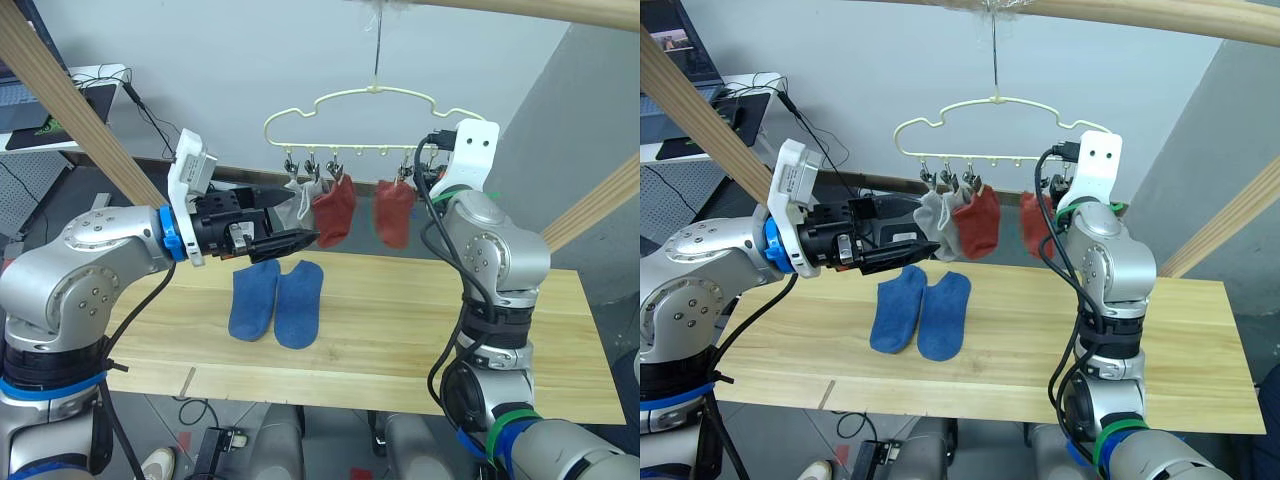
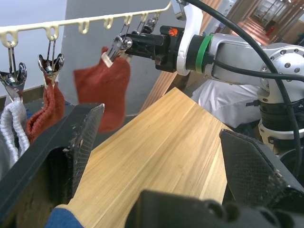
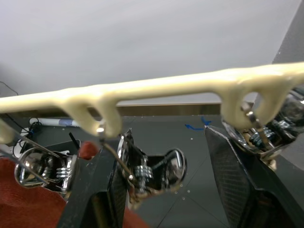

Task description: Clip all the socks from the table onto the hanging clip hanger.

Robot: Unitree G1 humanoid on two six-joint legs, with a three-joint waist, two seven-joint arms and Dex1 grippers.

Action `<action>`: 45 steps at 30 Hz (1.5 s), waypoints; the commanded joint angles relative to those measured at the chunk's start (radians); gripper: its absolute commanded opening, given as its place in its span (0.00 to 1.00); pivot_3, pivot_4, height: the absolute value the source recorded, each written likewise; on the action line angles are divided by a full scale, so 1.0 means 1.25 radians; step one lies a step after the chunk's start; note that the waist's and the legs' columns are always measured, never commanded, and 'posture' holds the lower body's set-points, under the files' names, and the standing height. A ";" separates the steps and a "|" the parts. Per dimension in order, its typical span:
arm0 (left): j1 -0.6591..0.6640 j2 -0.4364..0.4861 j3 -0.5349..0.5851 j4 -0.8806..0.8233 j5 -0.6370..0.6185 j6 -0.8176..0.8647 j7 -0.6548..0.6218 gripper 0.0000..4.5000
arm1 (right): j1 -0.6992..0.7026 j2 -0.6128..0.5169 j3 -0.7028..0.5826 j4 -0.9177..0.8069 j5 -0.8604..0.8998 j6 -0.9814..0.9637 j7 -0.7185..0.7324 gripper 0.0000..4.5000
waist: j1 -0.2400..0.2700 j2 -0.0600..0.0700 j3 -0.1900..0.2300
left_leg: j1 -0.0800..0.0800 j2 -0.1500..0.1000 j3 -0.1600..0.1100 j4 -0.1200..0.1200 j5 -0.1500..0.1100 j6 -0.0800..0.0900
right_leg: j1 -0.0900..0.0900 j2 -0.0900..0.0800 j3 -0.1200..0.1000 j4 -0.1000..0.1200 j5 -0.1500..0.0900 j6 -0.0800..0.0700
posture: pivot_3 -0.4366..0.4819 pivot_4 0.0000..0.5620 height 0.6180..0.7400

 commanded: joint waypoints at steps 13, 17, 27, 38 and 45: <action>0.014 0.012 0.028 -0.040 -0.005 -0.015 0.017 1.00 | -0.043 0.026 -0.008 0.004 0.013 -0.026 -0.005 0.56 | 0.001 0.000 0.000 | 0.000 0.000 0.000 0.000 0.001 0.000 | 0.000 0.000 0.000 0.001 0.000 0.000 | 0.58 0.44 1.00; 0.015 0.013 0.026 -0.039 -0.001 -0.018 0.016 1.00 | -0.052 0.039 -0.015 0.003 0.017 -0.019 -0.010 0.56 | 0.001 0.000 0.000 | 0.000 0.000 0.000 0.000 0.001 0.000 | 0.000 0.000 0.000 0.001 0.000 -0.001 | 0.58 0.44 1.00; 0.017 0.012 0.022 -0.035 0.010 -0.025 0.013 1.00 | -0.058 0.044 -0.018 0.005 0.020 -0.015 -0.012 0.56 | 0.002 0.000 0.000 | 0.000 0.000 0.000 0.000 0.001 0.000 | 0.000 0.000 0.000 0.001 0.000 -0.001 | 0.58 0.44 1.00; 0.021 0.011 0.022 -0.036 0.015 -0.027 0.015 1.00 | -0.059 0.040 -0.015 0.004 0.014 -0.007 -0.018 0.06 | 0.002 0.000 0.000 | 0.000 0.000 0.000 0.000 0.001 0.000 | 0.000 0.000 0.000 0.001 0.000 -0.001 | 0.58 0.44 1.00; 0.022 0.010 0.020 -0.035 0.020 -0.028 0.016 1.00 | -0.064 0.038 -0.018 0.009 0.013 -0.012 -0.018 0.03 | 0.002 0.000 0.000 | 0.000 0.000 0.000 0.000 0.001 0.000 | 0.000 0.000 -0.001 0.001 0.000 -0.001 | 0.58 0.44 1.00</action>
